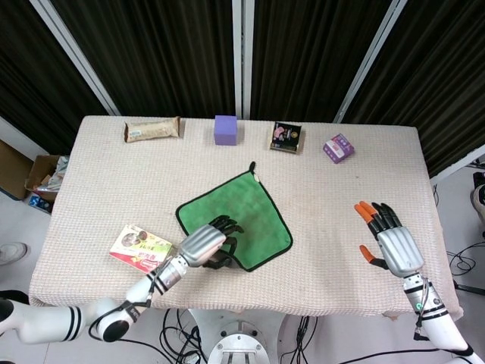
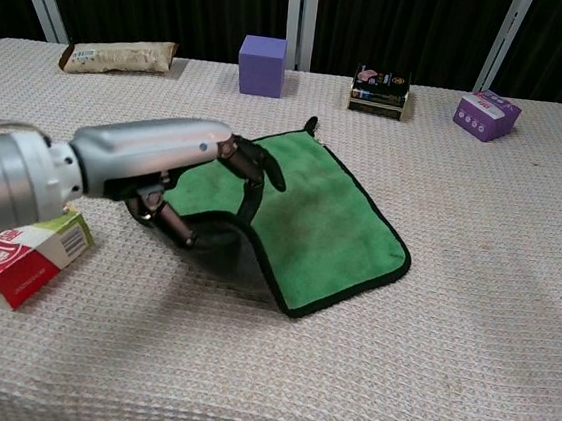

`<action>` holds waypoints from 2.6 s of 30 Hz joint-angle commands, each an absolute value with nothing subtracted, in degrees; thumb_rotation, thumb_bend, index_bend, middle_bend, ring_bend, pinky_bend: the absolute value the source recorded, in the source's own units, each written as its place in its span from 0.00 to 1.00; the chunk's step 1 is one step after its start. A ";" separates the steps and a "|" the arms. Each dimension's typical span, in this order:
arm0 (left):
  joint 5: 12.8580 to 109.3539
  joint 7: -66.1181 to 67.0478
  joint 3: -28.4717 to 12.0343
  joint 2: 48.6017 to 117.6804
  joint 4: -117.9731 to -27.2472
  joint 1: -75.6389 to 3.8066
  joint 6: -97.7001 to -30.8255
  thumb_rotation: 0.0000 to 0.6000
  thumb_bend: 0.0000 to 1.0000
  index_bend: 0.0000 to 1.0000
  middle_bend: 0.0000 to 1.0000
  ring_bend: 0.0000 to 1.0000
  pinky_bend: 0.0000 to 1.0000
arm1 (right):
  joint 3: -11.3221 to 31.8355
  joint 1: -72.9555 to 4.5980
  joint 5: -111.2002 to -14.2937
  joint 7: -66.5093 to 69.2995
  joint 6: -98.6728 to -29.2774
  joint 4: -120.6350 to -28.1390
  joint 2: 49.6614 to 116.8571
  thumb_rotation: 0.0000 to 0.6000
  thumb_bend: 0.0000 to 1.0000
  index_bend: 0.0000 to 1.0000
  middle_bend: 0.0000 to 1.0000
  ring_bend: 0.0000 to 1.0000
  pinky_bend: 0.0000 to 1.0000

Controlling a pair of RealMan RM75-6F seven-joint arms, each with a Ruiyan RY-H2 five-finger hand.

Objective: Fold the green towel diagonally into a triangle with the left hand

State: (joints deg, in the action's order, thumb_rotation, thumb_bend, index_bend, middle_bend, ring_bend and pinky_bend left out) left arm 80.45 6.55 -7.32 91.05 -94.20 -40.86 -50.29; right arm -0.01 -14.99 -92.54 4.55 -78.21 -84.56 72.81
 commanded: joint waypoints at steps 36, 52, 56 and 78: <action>51.61 6.21 -22.28 114.76 -34.80 -77.15 -19.82 1.00 0.57 0.66 0.20 0.13 0.10 | 2.27 -15.19 -88.58 2.58 -76.38 -87.52 69.95 1.00 0.27 0.08 0.07 0.00 0.00; 54.71 0.38 -22.61 121.47 -17.83 -82.15 -13.51 1.00 0.57 0.57 0.18 0.13 0.10 | 3.10 -15.60 -87.02 1.69 -75.31 -88.58 69.14 1.00 0.27 0.08 0.07 0.00 0.00; 55.30 0.19 -22.28 122.38 -16.09 -81.67 -14.01 1.00 0.36 0.28 0.10 0.11 0.10 | 3.10 -15.54 -87.00 1.40 -75.37 -88.89 69.09 1.00 0.27 0.08 0.07 0.00 0.00; 79.27 10.53 -7.22 92.99 -85.53 -58.57 -50.83 1.00 0.32 0.37 0.07 0.11 0.10 | 2.11 -14.85 -91.24 0.66 -78.70 -90.41 68.90 1.00 0.27 0.08 0.07 0.00 0.00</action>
State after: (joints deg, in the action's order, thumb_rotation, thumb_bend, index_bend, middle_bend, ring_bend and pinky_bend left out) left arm 72.74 4.38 -12.04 99.02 -74.93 -63.00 -44.39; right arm 2.15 -14.89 -91.19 0.71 -78.64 -90.36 68.93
